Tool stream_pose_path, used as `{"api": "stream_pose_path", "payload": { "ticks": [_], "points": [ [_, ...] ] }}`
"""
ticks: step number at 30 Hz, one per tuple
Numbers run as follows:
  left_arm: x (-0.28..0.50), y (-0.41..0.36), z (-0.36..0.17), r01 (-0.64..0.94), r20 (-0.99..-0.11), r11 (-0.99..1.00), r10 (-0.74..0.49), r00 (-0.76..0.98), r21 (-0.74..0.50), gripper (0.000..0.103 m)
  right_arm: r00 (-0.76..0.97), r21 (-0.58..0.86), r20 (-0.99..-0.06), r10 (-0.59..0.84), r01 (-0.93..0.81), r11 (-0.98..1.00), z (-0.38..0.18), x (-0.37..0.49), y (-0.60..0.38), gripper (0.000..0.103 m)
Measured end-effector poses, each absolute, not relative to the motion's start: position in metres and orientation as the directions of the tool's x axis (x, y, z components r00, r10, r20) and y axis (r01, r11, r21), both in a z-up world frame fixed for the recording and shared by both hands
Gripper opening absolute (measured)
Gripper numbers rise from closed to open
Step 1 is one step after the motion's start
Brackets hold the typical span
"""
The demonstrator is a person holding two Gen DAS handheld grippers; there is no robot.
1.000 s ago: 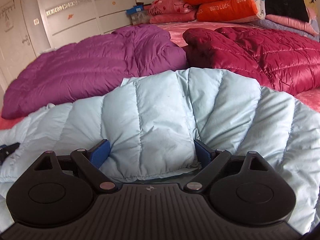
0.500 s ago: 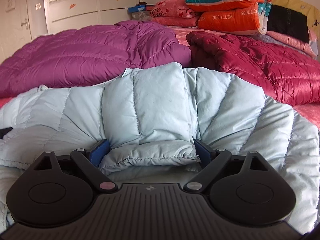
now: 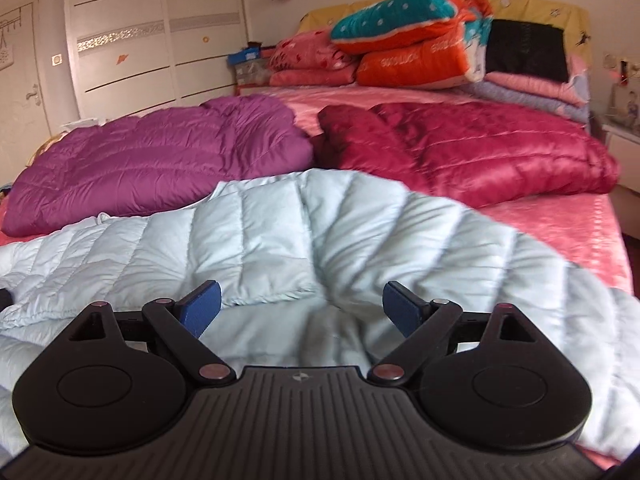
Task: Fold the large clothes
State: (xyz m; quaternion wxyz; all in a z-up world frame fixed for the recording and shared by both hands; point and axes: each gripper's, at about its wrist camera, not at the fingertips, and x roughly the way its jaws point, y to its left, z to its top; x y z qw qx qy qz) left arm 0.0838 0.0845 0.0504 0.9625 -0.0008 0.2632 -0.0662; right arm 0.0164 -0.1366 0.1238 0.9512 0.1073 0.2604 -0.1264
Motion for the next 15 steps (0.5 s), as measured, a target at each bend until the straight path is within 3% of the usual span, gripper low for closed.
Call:
{"api": "stream_pose_path", "payload": {
  "ticks": [15],
  "points": [
    [-0.027, 0.076, 0.090, 0.251, -0.548, 0.958, -0.287, 0.786, -0.141, 0.091, 0.782, 0.199, -0.545, -0.303, 0.472, 0.859, 0.135, -0.123, -0.191, 0.103]
  ]
}}
